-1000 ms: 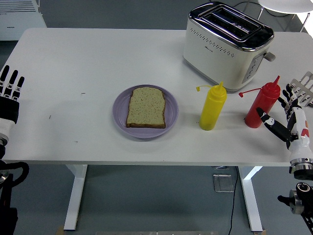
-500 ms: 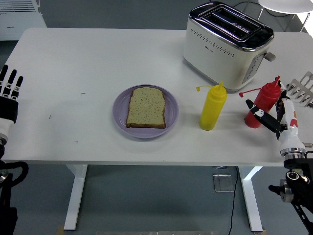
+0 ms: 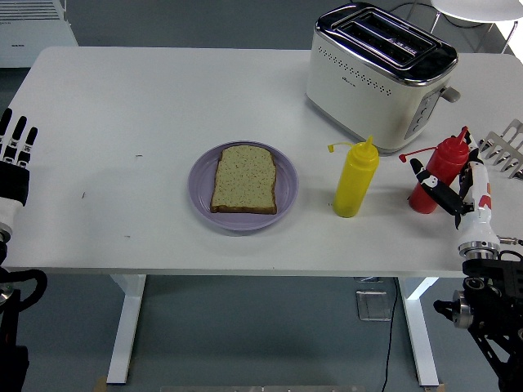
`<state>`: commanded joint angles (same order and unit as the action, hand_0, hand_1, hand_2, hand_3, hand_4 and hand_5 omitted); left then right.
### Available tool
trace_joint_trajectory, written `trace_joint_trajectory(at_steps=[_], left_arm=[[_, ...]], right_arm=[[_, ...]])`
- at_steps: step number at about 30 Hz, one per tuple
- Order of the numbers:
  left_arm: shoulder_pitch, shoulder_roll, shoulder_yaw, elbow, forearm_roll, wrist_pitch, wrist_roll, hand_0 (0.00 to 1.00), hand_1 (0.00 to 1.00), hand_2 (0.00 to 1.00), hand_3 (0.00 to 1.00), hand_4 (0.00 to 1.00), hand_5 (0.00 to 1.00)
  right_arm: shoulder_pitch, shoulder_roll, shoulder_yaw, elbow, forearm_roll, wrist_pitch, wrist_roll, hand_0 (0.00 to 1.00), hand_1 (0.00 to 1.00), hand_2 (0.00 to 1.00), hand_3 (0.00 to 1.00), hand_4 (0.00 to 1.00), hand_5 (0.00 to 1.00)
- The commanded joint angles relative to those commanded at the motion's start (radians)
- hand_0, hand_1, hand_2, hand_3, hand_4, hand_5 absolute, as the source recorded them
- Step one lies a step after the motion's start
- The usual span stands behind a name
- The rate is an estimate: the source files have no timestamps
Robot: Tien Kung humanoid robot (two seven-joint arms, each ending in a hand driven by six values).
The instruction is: Pick up the cup,pour liquid into bread,place the cup on the desk
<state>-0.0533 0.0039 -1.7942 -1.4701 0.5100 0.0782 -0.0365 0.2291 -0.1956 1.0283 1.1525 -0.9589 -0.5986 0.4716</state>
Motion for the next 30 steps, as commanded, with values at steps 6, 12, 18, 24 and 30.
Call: trace_joint_trajectory(at_steps=[6,12,18,24,30], left_arm=[[-0.001,-0.001,0.002,0.001,0.0,0.0,0.0,0.811,0.742,0.73,0.719,0.515,0.998],[0.0,0.0,-0.001,0.0,0.0,0.0,0.0,0.811,0.742,0.73,0.719,0.515,0.998],[0.0,-0.001,-0.001,0.002,0.001,0.0,0.0,0.811,0.743,0.729,0.719,0.515,0.998],[0.001,-0.001,-0.001,0.002,0.001,0.0,0.0,0.811,0.742,0.729,0.719,0.515,0.998],[0.001,-0.001,-0.001,0.003,0.001,0.0,-0.001,0.81,0.742,0.729,0.719,0.515,0.998]], right_arm=[[0.018,0.014,-0.022,-0.018,0.053,-0.047,0.033,0.833,0.731,0.749,0.908,0.902,0.268],[0.03,0.019,-0.034,-0.041,0.118,-0.047,0.072,0.732,0.651,0.65,0.787,0.855,0.205],[0.042,0.028,-0.046,-0.062,0.156,-0.047,0.104,0.595,0.559,0.559,0.68,0.826,0.169],[0.05,0.033,-0.058,-0.069,0.209,-0.047,0.14,0.479,0.473,0.487,0.58,0.792,0.124],[0.056,0.037,-0.068,-0.074,0.25,-0.047,0.171,0.44,0.421,0.468,0.533,0.717,0.061]])
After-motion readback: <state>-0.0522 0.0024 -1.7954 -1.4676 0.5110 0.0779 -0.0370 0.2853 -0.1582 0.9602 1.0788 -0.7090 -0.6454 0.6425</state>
